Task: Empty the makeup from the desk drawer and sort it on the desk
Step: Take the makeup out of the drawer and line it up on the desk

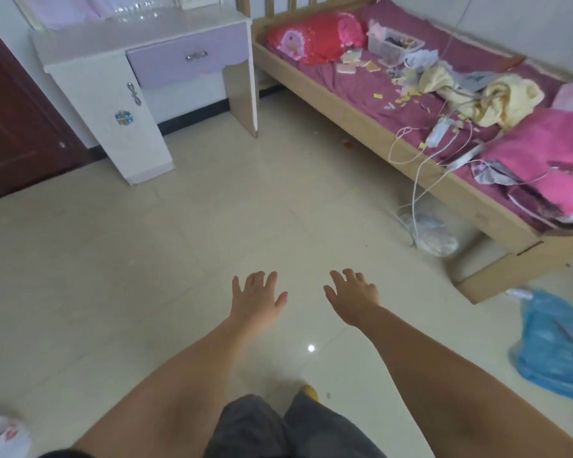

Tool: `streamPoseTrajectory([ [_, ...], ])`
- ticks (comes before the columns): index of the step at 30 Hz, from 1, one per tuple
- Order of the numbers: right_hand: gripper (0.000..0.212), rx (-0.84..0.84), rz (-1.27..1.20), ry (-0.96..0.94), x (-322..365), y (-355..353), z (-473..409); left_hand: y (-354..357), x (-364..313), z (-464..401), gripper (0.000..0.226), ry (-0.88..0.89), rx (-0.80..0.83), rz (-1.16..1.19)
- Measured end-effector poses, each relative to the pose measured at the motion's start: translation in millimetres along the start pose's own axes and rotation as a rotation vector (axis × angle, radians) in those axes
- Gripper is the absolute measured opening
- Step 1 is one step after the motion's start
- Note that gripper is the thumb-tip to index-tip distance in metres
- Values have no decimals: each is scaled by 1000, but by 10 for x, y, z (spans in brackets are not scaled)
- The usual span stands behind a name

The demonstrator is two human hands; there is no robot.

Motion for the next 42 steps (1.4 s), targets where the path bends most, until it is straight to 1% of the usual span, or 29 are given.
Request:
streamPoseTrajectory([
  [3, 48, 16, 15, -48, -204, -289, -589, -213, -151, -541, 56, -20, 2, 3],
  [5, 48, 20, 19, -79, -272, -478, -1044, -360, -126, -960, 56, -78, 11, 12],
  [9, 49, 23, 50, -149, -387, -905, -2044, -696, -73, -1921, 56, -119, -20, -2],
  [16, 49, -10, 46, -171, -637, -1932, -3820, -1623, 55, -3743, 55, -183, -80, 28],
  [20, 48, 1, 39, -195, -679, -2397, -4602, -2065, 53, -4515, 56, -191, -60, 36],
  [22, 48, 4, 47, -203, -694, -2596, -5037, -2261, 86, -4915, 57, -197, -110, 41],
  [24, 47, 1, 69, -237, -655, -2817, -5512, -2428, 179, -5341, 68, -225, -135, 72],
  [25, 47, -5, 88, -263, -625, -2934, -5772, -2489, 230, -5577, 73, -232, -121, 86],
  [28, 48, -19, 110, -318, -584, -3283, -6592, -2626, 376, -6331, 60, -274, -28, 114],
  [32, 47, -23, 149, -383, -567, -3872, -7733, -3115, 571, -7296, 58, -357, -38, 236],
  [35, 45, -23, 169, -435, -455, -4270, -8478, -3427, 743, -7863, 56, -427, -31, 328],
  [38, 41, 0, 167, -471, -208, -4493, -9113, -3630, 991, -8292, 53, -488, -20, 367],
  [42, 33, 61, 114, -549, 350, -4583, -9858, -3724, 1533, -8890, 50, -574, 41, 409],
])
Point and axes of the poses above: each hand's wrist, its own z-axis away from the middle knuckle, its own y-axis out of the palm, x = y × z, the point moved 10 cm from there along -z, towards the middle knuckle, and after that the axes turned 12 degrees about -y, right-handed, at the moved point
